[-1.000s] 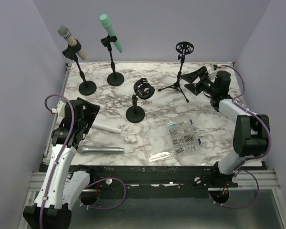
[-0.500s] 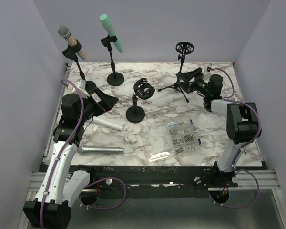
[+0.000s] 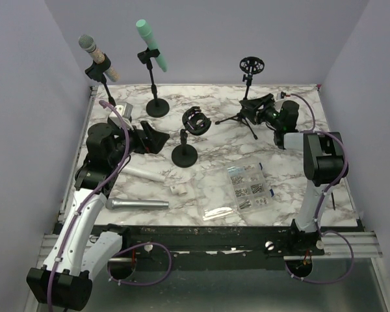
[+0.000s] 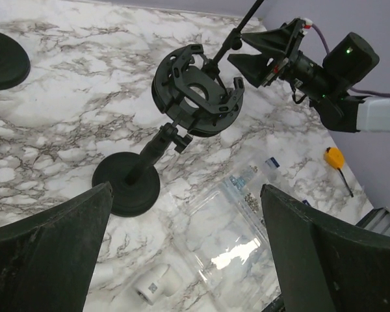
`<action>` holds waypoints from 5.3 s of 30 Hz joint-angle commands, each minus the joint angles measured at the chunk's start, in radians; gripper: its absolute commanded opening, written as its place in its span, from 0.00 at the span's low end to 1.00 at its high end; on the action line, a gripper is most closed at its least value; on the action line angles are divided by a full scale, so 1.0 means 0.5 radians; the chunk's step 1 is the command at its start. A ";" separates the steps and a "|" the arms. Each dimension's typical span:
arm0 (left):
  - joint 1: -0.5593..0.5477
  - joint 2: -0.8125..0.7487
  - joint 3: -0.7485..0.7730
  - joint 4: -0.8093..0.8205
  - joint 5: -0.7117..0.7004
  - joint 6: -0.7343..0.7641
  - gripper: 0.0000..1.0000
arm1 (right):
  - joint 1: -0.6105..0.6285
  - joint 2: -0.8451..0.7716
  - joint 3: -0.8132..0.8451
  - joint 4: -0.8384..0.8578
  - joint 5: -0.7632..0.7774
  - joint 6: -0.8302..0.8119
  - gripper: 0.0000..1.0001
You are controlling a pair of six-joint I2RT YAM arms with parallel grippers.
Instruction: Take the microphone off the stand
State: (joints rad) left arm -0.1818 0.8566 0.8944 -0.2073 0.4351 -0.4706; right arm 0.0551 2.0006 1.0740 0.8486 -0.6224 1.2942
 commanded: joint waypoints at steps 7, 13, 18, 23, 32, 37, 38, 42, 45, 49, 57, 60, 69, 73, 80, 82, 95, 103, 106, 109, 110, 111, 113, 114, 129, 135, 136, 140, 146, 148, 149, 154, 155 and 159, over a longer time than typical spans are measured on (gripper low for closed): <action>-0.102 -0.150 -0.097 0.012 -0.135 0.226 0.92 | 0.006 0.161 0.081 0.205 0.113 0.060 0.52; -0.130 -0.179 -0.122 0.026 -0.171 0.235 0.93 | 0.004 0.188 0.064 0.305 0.118 0.136 0.45; -0.140 -0.205 -0.135 0.033 -0.184 0.248 0.92 | 0.004 0.217 0.076 0.327 0.126 0.163 0.45; -0.143 -0.209 -0.138 0.034 -0.189 0.251 0.93 | 0.006 0.240 0.104 0.300 0.125 0.183 0.32; -0.146 -0.207 -0.144 0.037 -0.189 0.245 0.92 | 0.076 0.035 0.259 -0.665 0.438 -0.379 0.01; -0.146 -0.204 -0.145 0.034 -0.194 0.245 0.92 | 0.186 -0.028 0.471 -1.320 0.885 -0.723 0.01; -0.146 -0.202 -0.147 0.034 -0.195 0.245 0.92 | 0.210 -0.036 0.499 -1.401 0.964 -0.773 0.01; -0.146 -0.208 -0.150 0.034 -0.210 0.250 0.92 | 0.283 -0.076 0.578 -1.585 1.206 -0.966 0.01; -0.146 -0.210 -0.153 0.034 -0.215 0.251 0.92 | 0.311 -0.090 0.606 -1.671 1.332 -1.089 0.01; -0.146 -0.206 -0.153 0.037 -0.212 0.249 0.92 | 0.331 -0.096 0.619 -1.781 1.427 -1.215 0.01; -0.147 -0.201 -0.159 0.040 -0.213 0.248 0.92 | 0.525 -0.064 0.801 -2.052 1.949 -1.462 0.01; -0.146 -0.199 -0.159 0.042 -0.216 0.248 0.92 | 0.622 0.007 0.956 -2.205 2.232 -1.534 0.01; -0.149 -0.211 -0.172 0.040 -0.256 0.254 0.92 | 0.769 0.118 1.217 -2.387 2.584 -1.685 0.09; -0.149 -0.213 -0.175 0.040 -0.267 0.257 0.92 | 0.769 0.109 1.276 -2.394 2.444 -1.708 0.27; -0.149 -0.207 -0.181 0.042 -0.275 0.260 0.92 | 0.721 -0.027 1.266 -2.378 2.017 -1.566 0.69; -0.149 -0.204 -0.181 0.043 -0.273 0.260 0.92 | 0.660 -0.097 1.193 -2.341 1.799 -1.468 0.75; -0.155 -0.204 -0.178 0.055 -0.226 0.245 0.95 | 0.105 -0.259 -0.027 -0.162 0.092 -0.311 0.80; -0.155 -0.222 -0.187 0.062 -0.238 0.248 0.94 | 0.049 0.033 0.013 0.214 0.086 0.165 0.62; -0.155 -0.220 -0.186 0.060 -0.232 0.248 0.94 | 0.051 0.074 0.021 0.208 0.144 0.218 0.55; -0.155 -0.225 -0.187 0.060 -0.237 0.248 0.94 | 0.049 0.092 0.035 0.180 0.197 0.220 0.49; -0.155 -0.229 -0.188 0.066 -0.235 0.248 0.94 | 0.049 0.104 0.044 0.184 0.203 0.232 0.49; -0.155 -0.231 -0.190 0.069 -0.231 0.248 0.94 | 0.048 0.130 0.058 0.201 0.202 0.253 0.49; -0.155 -0.229 -0.193 0.073 -0.224 0.246 0.94 | 0.048 0.177 0.084 0.256 0.187 0.307 0.49; -0.155 -0.227 -0.193 0.074 -0.226 0.245 0.94 | 0.047 0.193 0.091 0.270 0.190 0.325 0.49; -0.158 -0.219 -0.193 0.073 -0.228 0.248 0.95 | 0.028 0.251 0.190 0.120 0.287 0.339 0.40; -0.158 -0.216 -0.193 0.073 -0.224 0.245 0.95 | 0.028 0.213 0.177 -0.042 0.313 0.279 0.22; -0.158 -0.216 -0.193 0.074 -0.220 0.245 0.95 | 0.029 0.189 0.180 -0.122 0.327 0.233 0.21; -0.158 -0.217 -0.193 0.075 -0.220 0.245 0.95 | 0.034 0.031 0.205 -0.577 0.497 -0.048 0.05; -0.158 -0.219 -0.191 0.068 -0.229 0.245 0.95 | 0.111 -0.127 0.514 -1.526 1.008 -0.557 0.01; -0.158 -0.221 -0.190 0.066 -0.235 0.245 0.95 | 0.153 -0.119 0.628 -1.755 1.182 -0.687 0.01; -0.158 -0.221 -0.190 0.065 -0.235 0.245 0.95 | 0.175 -0.109 0.685 -1.842 1.233 -0.750 0.01; -0.159 -0.222 -0.193 0.066 -0.244 0.245 0.95 | 0.315 -0.056 0.903 -2.102 1.632 -1.001 0.02; -0.159 -0.222 -0.193 0.067 -0.246 0.245 0.95 | 0.356 -0.040 0.941 -2.153 1.729 -1.055 0.03; -0.161 -0.225 -0.195 0.067 -0.256 0.249 0.95 | 0.504 -0.007 1.059 -2.263 2.084 -1.265 0.04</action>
State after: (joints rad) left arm -0.2577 0.7551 0.8089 -0.1955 0.3214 -0.3584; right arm 0.2424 1.9583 1.5490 -0.1181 0.1558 0.8238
